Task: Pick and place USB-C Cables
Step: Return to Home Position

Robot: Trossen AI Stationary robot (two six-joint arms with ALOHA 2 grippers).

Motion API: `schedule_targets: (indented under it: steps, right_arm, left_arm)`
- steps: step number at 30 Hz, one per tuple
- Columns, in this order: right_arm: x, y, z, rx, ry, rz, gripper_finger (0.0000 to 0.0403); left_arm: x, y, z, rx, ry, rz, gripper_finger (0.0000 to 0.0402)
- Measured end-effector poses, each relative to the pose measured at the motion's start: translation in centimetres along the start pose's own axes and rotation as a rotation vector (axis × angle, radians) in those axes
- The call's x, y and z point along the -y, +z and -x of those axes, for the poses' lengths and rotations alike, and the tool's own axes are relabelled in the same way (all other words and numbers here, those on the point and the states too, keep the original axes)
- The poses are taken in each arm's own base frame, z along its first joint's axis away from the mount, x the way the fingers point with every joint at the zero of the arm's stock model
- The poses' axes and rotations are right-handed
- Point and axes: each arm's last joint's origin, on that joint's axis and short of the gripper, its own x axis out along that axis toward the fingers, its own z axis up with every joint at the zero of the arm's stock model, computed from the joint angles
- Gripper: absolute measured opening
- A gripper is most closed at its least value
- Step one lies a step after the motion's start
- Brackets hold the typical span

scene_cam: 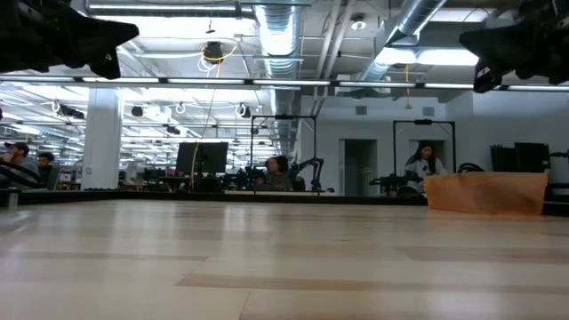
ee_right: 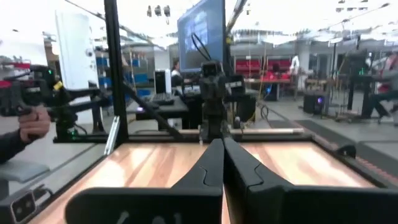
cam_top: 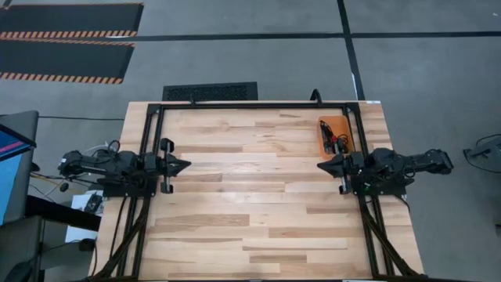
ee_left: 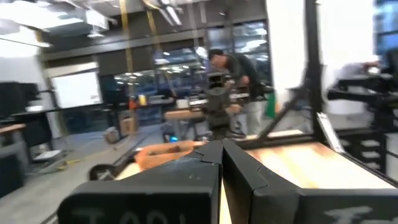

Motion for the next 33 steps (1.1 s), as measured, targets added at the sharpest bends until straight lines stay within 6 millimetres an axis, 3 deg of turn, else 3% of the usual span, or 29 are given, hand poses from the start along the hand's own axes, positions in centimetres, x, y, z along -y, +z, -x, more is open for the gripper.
schedule_targets:
  steps: [13, 26, 33]
  right_arm:
    - [0.1, -1.6, 0.3, -0.159, -0.027, -0.060, 0.0016]
    - [-0.1, -1.9, 0.4, -0.198, 0.038, 0.044, 0.0021]
    - [0.2, -1.9, 0.4, -0.198, 0.002, 0.096, 0.0035]
  left_arm:
    - [0.7, -1.3, 0.2, -0.099, -0.208, -0.090, 0.0000]
    - [-0.5, -2.0, 0.1, -0.191, -0.070, -0.147, 0.0000]
    - [-0.8, -2.1, 0.1, -0.202, -0.056, -0.096, 0.0000]
